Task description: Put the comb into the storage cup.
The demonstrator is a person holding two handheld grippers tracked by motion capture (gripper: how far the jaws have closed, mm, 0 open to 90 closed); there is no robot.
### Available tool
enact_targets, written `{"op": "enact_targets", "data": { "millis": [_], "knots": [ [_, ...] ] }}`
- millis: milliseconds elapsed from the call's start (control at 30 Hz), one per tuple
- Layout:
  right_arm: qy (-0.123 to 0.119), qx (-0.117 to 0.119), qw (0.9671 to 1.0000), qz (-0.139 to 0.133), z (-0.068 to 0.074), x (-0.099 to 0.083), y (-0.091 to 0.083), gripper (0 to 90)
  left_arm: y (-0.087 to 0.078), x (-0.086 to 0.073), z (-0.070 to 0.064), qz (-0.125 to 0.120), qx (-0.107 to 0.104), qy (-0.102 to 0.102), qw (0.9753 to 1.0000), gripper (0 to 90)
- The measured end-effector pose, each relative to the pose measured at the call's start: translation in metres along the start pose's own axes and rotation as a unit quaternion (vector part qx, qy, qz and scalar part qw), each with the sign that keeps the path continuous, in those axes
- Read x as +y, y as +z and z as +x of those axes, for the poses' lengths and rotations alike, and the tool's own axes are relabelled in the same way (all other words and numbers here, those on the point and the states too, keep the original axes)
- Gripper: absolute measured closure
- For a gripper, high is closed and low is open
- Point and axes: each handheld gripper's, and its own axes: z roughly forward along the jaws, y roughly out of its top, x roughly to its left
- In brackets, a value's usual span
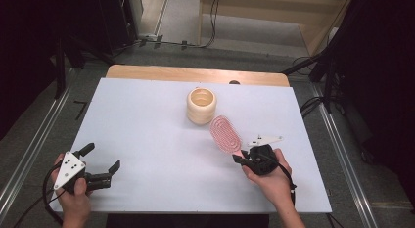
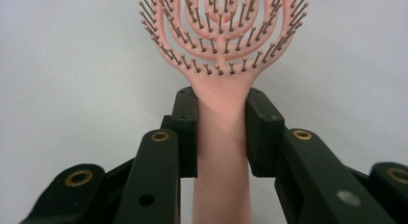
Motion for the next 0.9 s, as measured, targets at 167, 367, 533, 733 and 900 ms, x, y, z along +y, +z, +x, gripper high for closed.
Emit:
{"op": "enact_targets", "data": {
  "millis": [167, 367, 533, 733, 900],
  "knots": [
    [-0.006, 0.003, 0.9996, -0.028, 0.004, 0.003, -0.001, 67.6, -0.001, 0.001, -0.002, -0.003, 0.007, 0.006, 1.0, 0.0],
    [-0.017, 0.002, 0.9978, -0.064, 0.009, 0.003, -0.003, 67.6, 0.002, 0.005, -0.009, 0.002, 0.01, 0.024, 0.9996, 0.0],
    [-0.023, 0.003, 0.9959, -0.087, 0.01, 0.001, -0.004, 67.6, 0.006, 0.012, -0.016, -0.004, 0.001, 0.023, 0.9997, 0.0],
    [-0.035, 0.005, 0.9944, -0.1, 0.013, -0.005, 0.002, 67.6, 0.012, 0.02, -0.027, -0.002, -0.023, 0.012, 0.9997, 0.0],
    [-0.036, 0.014, 0.9925, -0.116, 0.015, -0.006, 0.005, 67.6, 0.016, 0.029, -0.034, -0.01, -0.039, 0.001, 0.9992, 0.0]
  ]
}}
